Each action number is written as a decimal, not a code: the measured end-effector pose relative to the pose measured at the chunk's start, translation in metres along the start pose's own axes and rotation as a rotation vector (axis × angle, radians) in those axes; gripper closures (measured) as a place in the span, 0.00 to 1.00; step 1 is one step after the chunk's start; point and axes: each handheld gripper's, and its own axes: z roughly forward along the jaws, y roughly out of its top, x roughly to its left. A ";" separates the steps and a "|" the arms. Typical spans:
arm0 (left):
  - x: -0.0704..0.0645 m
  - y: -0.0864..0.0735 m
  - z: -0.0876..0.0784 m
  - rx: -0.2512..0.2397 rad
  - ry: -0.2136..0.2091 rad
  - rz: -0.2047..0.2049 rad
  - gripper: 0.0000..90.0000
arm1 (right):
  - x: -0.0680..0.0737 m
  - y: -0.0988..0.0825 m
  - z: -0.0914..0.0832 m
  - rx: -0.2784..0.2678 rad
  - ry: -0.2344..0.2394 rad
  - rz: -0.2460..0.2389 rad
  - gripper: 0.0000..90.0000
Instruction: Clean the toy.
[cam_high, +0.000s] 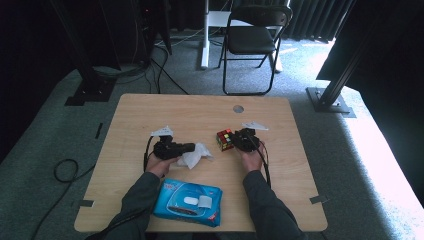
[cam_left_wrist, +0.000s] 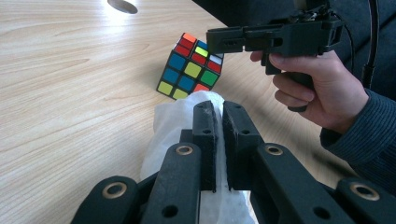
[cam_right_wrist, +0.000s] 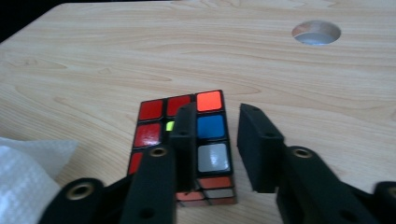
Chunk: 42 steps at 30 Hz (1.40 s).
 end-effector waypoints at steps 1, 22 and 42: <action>0.000 0.000 0.000 -0.001 0.000 -0.001 0.94 | 0.000 0.000 0.000 0.001 0.008 0.009 0.80; -0.001 0.000 -0.001 -0.004 0.001 0.001 0.94 | -0.026 -0.003 0.003 0.008 0.151 0.291 0.79; -0.002 0.001 0.000 -0.008 -0.002 0.004 0.94 | -0.044 -0.004 -0.005 -0.016 0.126 0.353 0.81</action>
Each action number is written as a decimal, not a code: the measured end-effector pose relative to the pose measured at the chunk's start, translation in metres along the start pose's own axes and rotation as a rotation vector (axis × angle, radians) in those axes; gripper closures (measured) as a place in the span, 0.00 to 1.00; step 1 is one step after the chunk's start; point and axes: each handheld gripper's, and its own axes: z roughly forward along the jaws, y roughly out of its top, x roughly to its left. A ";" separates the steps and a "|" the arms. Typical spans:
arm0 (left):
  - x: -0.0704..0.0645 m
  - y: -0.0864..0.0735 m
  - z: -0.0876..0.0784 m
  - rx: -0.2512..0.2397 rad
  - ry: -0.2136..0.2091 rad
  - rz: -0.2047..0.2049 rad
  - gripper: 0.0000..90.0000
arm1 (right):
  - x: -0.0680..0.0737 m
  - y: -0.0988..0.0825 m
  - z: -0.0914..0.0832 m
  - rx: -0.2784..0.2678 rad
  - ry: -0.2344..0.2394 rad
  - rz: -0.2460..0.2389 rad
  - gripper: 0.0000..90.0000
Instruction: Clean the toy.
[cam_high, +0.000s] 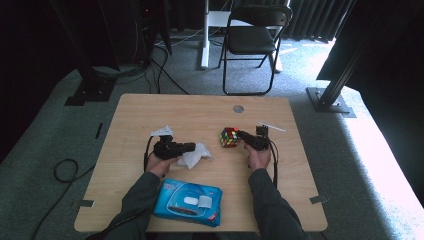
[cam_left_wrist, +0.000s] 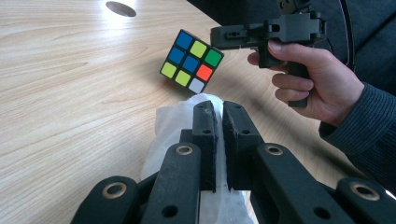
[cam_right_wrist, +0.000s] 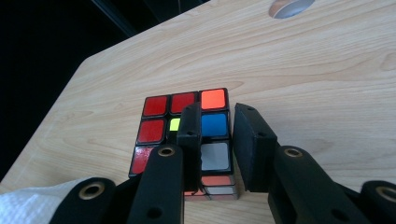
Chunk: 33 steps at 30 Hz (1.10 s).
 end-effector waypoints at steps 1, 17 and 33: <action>0.000 0.000 0.000 -0.003 -0.001 -0.003 0.94 | 0.000 0.000 0.000 -0.001 -0.006 -0.001 0.81; 0.000 -0.001 0.001 0.001 0.000 -0.003 0.93 | -0.016 -0.010 -0.007 -0.022 -0.073 0.027 0.77; 0.000 0.000 0.000 0.000 0.000 0.000 0.93 | 0.009 -0.005 -0.013 -0.056 -0.094 -0.236 0.41</action>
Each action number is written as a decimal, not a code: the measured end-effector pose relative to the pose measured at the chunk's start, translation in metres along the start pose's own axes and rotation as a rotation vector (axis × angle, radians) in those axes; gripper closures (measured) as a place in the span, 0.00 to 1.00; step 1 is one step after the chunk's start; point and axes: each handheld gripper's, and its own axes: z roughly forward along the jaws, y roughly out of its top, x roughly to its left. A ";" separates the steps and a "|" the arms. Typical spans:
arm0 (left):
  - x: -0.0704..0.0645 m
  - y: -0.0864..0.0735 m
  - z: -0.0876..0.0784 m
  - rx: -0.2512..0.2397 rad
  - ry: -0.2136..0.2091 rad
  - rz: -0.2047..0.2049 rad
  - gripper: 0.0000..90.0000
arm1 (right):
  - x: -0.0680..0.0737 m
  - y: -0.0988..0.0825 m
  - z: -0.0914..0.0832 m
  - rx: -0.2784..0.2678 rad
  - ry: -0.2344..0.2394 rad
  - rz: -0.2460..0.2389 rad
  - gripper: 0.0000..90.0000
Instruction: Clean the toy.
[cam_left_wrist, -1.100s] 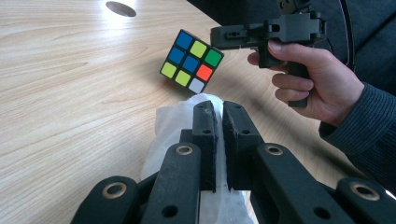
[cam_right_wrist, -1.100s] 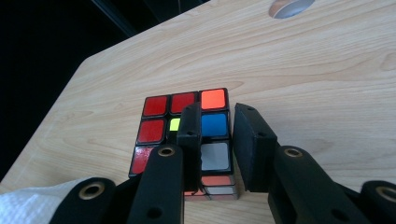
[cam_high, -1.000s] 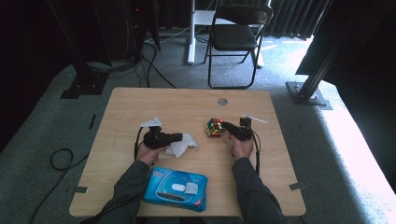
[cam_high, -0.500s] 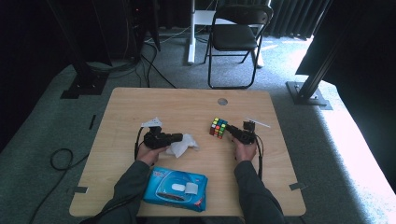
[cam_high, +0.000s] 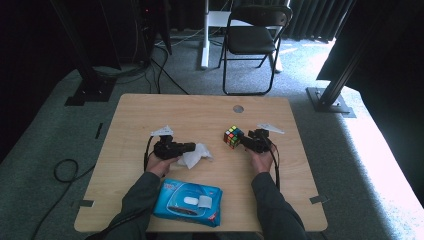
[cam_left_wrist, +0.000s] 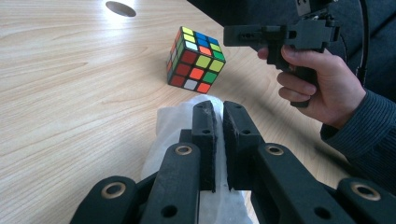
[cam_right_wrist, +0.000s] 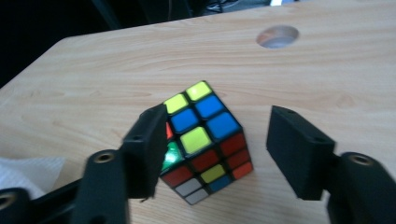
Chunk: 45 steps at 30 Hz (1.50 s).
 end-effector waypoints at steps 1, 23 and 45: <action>0.000 0.000 0.000 0.001 0.000 0.001 0.93 | 0.002 0.001 0.001 0.001 0.013 -0.021 0.38; 0.000 0.000 0.001 0.003 -0.001 -0.001 0.93 | 0.016 -0.001 0.023 0.109 0.004 -0.327 0.23; 0.000 0.001 0.000 -0.002 -0.001 0.000 0.93 | 0.010 -0.007 0.034 0.130 0.024 -0.351 0.37</action>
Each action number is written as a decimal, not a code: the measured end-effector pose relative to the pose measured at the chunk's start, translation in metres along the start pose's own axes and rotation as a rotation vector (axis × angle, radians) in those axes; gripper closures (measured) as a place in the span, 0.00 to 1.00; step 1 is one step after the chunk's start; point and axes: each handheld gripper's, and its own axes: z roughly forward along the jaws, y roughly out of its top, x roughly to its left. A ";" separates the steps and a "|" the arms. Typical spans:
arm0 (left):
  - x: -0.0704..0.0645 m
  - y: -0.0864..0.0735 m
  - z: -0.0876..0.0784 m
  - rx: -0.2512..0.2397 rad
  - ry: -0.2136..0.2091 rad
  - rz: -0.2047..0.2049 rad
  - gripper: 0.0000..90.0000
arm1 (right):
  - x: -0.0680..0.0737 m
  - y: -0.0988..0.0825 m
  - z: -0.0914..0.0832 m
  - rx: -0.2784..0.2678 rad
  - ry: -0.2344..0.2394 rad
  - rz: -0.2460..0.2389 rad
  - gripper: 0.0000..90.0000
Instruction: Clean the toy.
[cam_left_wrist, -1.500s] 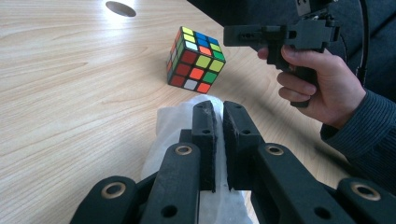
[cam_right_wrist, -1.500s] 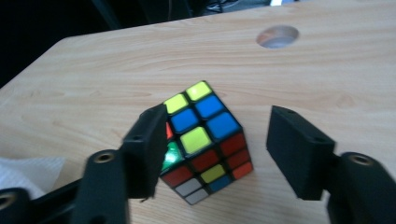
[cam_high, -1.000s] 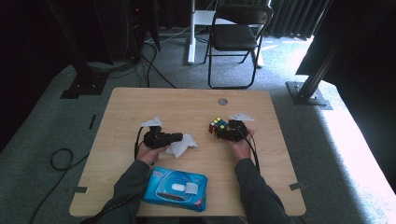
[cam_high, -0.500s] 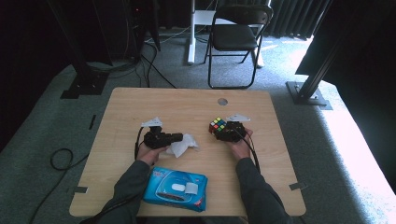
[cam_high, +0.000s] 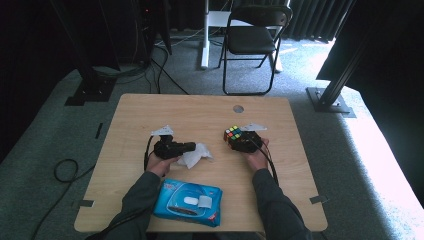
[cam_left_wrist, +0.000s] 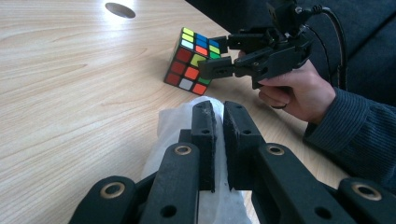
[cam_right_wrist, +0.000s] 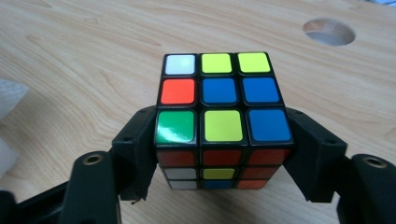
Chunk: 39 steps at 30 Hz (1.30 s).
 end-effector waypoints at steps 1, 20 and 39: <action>0.000 0.000 0.000 0.000 0.001 0.000 0.93 | 0.001 0.000 0.000 -0.003 -0.006 -0.002 0.37; -0.001 0.002 0.000 0.003 0.009 0.007 0.94 | 0.007 0.005 -0.010 -0.028 0.010 -0.004 0.38; -0.002 0.011 -0.009 -0.030 0.076 0.015 0.99 | 0.030 0.012 -0.012 -0.022 0.058 -0.025 0.38</action>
